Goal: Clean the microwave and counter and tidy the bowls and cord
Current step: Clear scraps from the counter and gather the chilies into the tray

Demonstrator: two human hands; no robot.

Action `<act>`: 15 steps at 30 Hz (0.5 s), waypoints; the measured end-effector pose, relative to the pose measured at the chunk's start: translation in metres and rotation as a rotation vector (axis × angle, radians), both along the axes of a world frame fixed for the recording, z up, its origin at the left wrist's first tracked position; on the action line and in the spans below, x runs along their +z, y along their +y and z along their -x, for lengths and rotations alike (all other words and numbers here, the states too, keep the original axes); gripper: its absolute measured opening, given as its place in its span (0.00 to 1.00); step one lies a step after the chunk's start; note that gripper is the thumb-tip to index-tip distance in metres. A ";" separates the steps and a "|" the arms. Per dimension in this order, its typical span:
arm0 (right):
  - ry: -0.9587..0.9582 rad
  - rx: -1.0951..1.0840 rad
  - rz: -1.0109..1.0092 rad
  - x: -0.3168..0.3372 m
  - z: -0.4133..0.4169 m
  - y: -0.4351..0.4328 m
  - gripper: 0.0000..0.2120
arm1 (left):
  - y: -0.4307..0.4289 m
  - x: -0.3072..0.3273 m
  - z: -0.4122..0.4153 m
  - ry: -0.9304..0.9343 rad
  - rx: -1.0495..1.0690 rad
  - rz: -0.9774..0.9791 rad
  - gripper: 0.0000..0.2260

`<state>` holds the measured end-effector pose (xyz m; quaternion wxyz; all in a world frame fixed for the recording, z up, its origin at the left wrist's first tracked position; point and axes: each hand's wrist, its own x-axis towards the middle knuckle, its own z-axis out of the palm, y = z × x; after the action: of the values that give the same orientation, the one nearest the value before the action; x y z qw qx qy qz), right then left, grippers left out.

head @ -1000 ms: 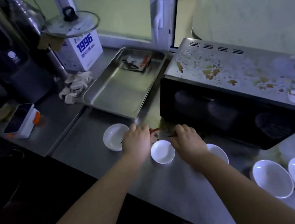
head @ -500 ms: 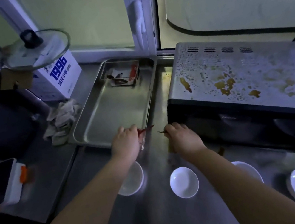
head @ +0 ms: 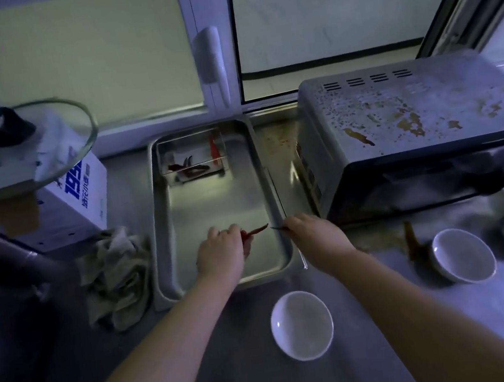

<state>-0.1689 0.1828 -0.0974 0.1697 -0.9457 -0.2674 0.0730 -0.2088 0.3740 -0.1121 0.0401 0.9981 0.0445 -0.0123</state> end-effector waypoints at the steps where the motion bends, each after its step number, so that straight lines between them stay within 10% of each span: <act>1: 0.010 -0.029 -0.018 0.002 0.002 0.010 0.12 | 0.008 0.001 0.001 0.020 -0.008 0.001 0.18; 15: -0.034 -0.017 -0.105 0.016 -0.066 0.088 0.10 | 0.069 0.001 -0.067 0.107 0.024 0.059 0.16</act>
<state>-0.1032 0.2713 -0.0814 0.2152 -0.9389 -0.2656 0.0412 -0.1417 0.4433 -0.1113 0.0672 0.9938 0.0580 -0.0667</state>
